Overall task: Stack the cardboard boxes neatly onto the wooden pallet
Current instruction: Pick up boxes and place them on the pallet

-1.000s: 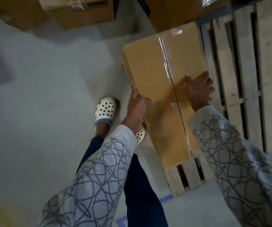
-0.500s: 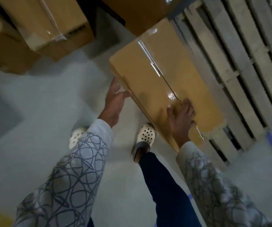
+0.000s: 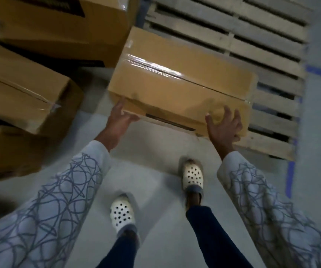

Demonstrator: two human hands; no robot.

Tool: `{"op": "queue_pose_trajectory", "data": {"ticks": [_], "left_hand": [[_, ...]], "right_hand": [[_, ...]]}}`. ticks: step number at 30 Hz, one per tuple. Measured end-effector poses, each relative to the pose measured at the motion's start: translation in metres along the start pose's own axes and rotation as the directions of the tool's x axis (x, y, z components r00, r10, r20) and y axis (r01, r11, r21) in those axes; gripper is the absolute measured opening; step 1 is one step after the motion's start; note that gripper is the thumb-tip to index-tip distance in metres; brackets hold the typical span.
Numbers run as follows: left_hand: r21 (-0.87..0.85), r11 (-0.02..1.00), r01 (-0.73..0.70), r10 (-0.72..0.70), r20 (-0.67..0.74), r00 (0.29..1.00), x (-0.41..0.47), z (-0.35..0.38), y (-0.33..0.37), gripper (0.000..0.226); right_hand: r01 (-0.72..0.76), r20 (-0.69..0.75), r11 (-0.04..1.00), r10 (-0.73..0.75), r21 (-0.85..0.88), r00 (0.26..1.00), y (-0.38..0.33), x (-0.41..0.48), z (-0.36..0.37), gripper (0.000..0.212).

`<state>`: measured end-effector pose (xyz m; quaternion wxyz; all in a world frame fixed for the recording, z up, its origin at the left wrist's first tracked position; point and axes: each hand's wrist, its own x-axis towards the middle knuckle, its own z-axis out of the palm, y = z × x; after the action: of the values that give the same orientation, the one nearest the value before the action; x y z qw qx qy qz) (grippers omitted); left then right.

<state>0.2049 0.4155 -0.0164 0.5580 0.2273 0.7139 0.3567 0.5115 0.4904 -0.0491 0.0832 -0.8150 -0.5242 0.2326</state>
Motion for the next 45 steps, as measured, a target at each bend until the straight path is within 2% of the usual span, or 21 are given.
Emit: {"op": "queue_pose_trajectory", "data": {"ticks": [3,7,9,12,16,22,26,29,35,45], "left_hand": [[-0.052,0.995,0.083,-0.083,-0.002,0.997,0.001,-0.004,-0.015,0.086],[-0.058,0.994,0.092,-0.091,0.009,0.996,0.014,-0.009,-0.028,0.102],[-0.056,0.997,0.06,-0.059,0.019,0.998,0.02,-0.009,-0.028,0.101],[-0.085,0.996,-0.012,0.01,-0.022,1.0,0.034,-0.012,-0.024,0.088],[-0.157,0.986,-0.05,0.036,-0.094,0.995,0.06,-0.019,-0.022,0.095],[-0.182,0.974,-0.137,0.123,-0.086,0.989,0.079,-0.023,-0.03,0.068],[-0.191,0.97,-0.153,0.126,-0.146,0.981,0.082,-0.023,-0.036,0.054],[-0.183,0.973,-0.141,0.12,-0.12,0.985,0.075,-0.023,-0.042,0.078],[-0.089,0.991,-0.095,0.09,-0.062,0.994,0.081,-0.035,-0.049,0.102],[-0.007,0.997,-0.074,0.074,-0.021,0.997,0.089,-0.046,-0.048,0.108]], "right_hand": [[-0.061,-0.017,0.996,0.062,0.061,0.998,0.017,-0.013,0.006,0.081],[-0.118,-0.034,0.983,0.124,0.139,0.992,0.046,-0.022,0.012,0.089],[-0.135,-0.036,0.968,0.146,0.211,0.989,0.063,-0.023,0.013,0.098],[-0.124,-0.018,0.9,0.145,0.419,0.989,0.077,-0.013,0.01,0.109],[-0.161,0.052,0.802,0.16,0.575,0.986,0.086,0.007,0.014,0.116],[-0.13,0.014,0.748,0.16,0.651,0.987,0.085,0.025,0.016,0.11],[-0.151,0.03,0.739,0.175,0.657,0.984,0.085,0.02,0.017,0.111],[-0.157,0.043,0.663,0.184,0.732,0.982,0.086,0.016,0.02,0.111],[-0.161,0.063,0.582,0.186,0.797,0.981,0.087,0.008,0.026,0.112],[-0.153,0.077,0.559,0.157,0.815,0.985,0.091,0.007,0.024,0.112]]}}
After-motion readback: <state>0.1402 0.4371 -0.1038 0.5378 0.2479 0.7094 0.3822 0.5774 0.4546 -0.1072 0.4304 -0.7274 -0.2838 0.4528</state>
